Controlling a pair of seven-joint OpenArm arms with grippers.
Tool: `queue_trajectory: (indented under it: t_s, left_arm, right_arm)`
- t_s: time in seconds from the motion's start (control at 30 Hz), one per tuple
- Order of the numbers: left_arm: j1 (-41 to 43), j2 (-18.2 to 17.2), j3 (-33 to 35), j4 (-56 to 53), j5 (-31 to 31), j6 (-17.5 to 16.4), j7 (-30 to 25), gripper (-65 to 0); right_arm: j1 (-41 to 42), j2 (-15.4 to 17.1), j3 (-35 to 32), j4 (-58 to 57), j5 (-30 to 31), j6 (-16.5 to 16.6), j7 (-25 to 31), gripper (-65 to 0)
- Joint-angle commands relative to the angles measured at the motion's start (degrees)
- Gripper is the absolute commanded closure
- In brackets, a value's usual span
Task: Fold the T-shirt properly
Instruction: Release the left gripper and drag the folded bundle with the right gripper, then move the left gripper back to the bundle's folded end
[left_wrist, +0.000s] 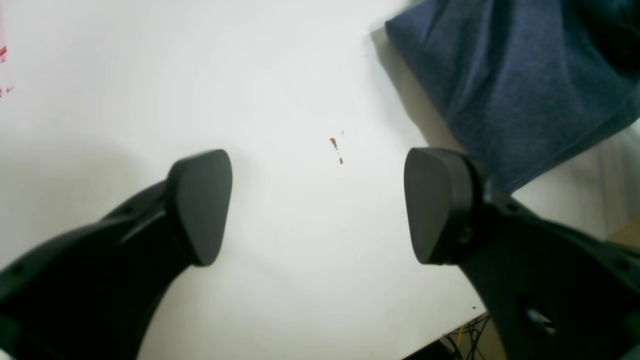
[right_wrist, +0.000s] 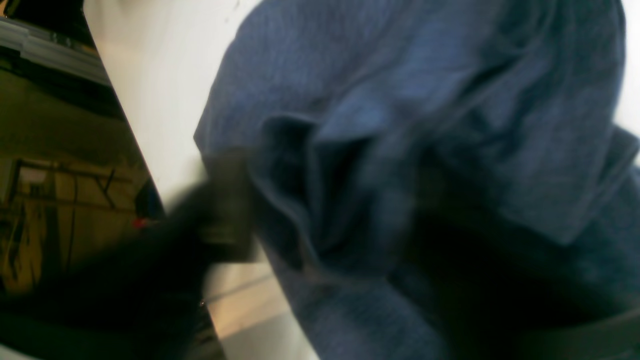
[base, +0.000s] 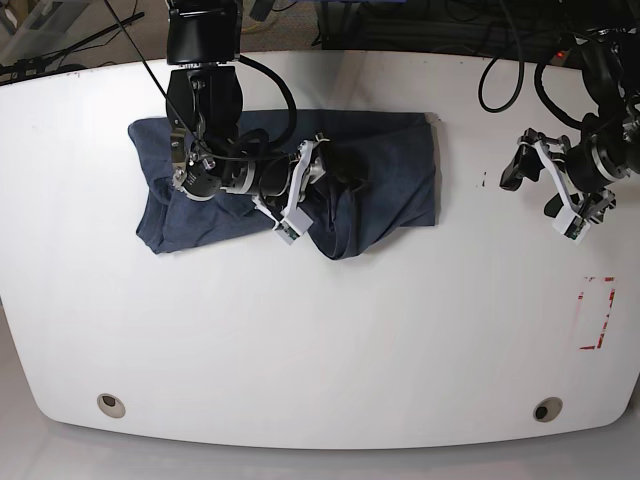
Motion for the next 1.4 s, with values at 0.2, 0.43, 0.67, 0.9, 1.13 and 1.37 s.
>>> queue_trajectory:
  t_s: [0.2,0.43,0.67,0.9,1.13,1.37]
  left_arm:
    - [-0.05,-1.0,-0.16,0.83,-0.63,-0.07,-0.94,-50.6]
    - [0.13,-1.0,-0.07,0.83,-0.63,-0.07,-0.94,-50.6]
    - [0.21,-1.27,1.33,0.83,-0.63,-0.07,-0.94,-50.6]
    - [0.21,-1.27,3.88,0.83,-0.55,-0.07,-0.94,-50.6]
    - [0.21,-1.27,4.85,0.83,-0.55,-0.07,-0.94,-50.6]
    - [-1.81,-1.27,11.0,1.01,-0.55,-0.07,-1.02,-50.6]
  right_arm:
    - [0.09,0.93,0.2,1.43,1.22,0.12,4.24,-1.9]
    - [-5.45,2.34,0.37,10.93,1.22,0.12,5.21,-1.4]
    - [-14.33,2.95,3.71,20.42,1.57,0.12,5.21,-1.7]
    - [-18.28,3.04,4.06,22.35,1.22,0.12,5.38,-2.1]
    - [-18.28,4.09,9.51,18.75,1.22,0.12,5.47,-2.1]
    - [-18.02,6.56,16.28,11.45,1.31,0.12,5.91,-22.7]
